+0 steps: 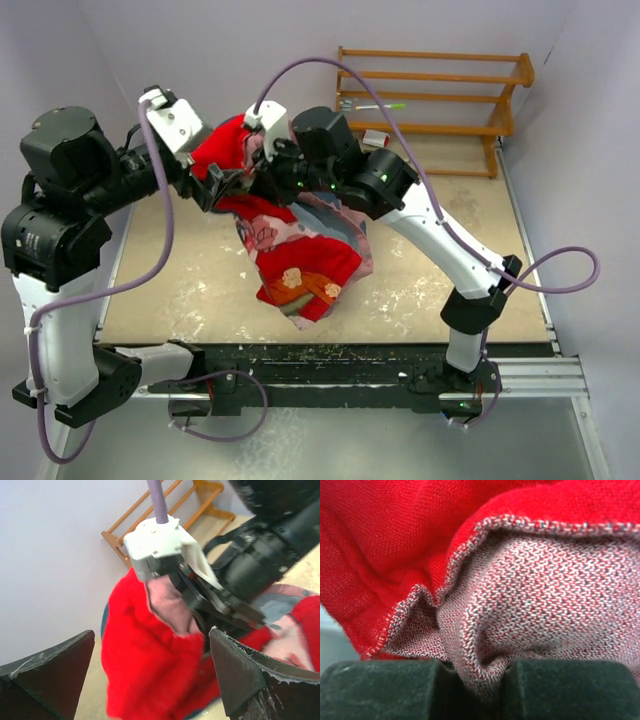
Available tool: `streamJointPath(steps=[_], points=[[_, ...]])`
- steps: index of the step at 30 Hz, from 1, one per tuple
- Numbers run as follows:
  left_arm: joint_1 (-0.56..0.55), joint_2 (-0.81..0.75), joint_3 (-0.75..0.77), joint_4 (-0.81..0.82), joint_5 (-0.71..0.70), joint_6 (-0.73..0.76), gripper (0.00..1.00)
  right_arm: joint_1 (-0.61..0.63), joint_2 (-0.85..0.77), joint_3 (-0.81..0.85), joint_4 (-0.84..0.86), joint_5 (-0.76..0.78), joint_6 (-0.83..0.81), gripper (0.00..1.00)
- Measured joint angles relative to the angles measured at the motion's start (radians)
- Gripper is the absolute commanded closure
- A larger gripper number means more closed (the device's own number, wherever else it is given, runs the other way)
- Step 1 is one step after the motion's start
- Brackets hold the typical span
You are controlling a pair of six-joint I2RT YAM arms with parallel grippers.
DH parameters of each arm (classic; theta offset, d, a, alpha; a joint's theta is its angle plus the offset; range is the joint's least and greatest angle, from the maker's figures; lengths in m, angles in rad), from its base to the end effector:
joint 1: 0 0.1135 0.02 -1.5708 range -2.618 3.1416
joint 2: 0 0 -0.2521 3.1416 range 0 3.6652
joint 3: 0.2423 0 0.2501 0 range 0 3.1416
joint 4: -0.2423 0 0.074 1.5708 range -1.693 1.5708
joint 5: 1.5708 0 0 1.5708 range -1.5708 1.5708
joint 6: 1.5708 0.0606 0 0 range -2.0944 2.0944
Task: Remove the pillowcase from the pillow
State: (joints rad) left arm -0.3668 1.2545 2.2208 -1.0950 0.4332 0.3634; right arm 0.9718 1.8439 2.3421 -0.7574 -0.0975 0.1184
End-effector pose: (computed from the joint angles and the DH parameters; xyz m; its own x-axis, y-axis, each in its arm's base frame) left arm 0.1385 -0.0805 0.5704 0.1419 0.2911 -0.9461 0.7101 0.6360 0.3022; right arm 0.2220 0.3357 0.4906 -0.2469 -0.1531 -0.9569 -0.8518 0.5051 0.1390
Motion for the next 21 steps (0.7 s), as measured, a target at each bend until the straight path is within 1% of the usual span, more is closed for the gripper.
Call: streamJointPath(steps=[2,5,10,13,16,18,20,21], points=[[0.000,-0.018,-0.072,0.039,-0.008,0.041,0.01,0.028,0.000,-0.006,0.000,-0.028,-0.015,1.00],[0.000,-0.018,-0.085,0.001,0.009,0.086,0.06,0.058,-0.012,-0.021,0.009,-0.065,-0.025,1.00],[0.000,0.002,-0.016,-0.085,0.053,0.174,0.11,0.060,-0.108,-0.134,0.056,-0.153,-0.044,1.00],[0.000,-0.025,-0.004,-0.123,0.081,0.201,0.14,0.059,-0.143,-0.136,0.060,-0.195,-0.047,1.00],[0.000,-0.060,0.010,-0.157,0.115,0.225,0.18,0.060,-0.134,-0.089,0.049,-0.229,-0.047,1.00],[0.000,-0.084,0.007,-0.169,0.129,0.241,0.33,0.060,-0.108,-0.046,0.041,-0.245,-0.047,1.00],[0.000,-0.124,-0.026,-0.161,0.122,0.256,0.58,0.062,-0.074,-0.015,0.039,-0.260,-0.046,1.00],[0.000,-0.142,-0.047,-0.148,0.108,0.261,0.69,0.063,-0.059,-0.009,0.039,-0.263,-0.046,1.00]])
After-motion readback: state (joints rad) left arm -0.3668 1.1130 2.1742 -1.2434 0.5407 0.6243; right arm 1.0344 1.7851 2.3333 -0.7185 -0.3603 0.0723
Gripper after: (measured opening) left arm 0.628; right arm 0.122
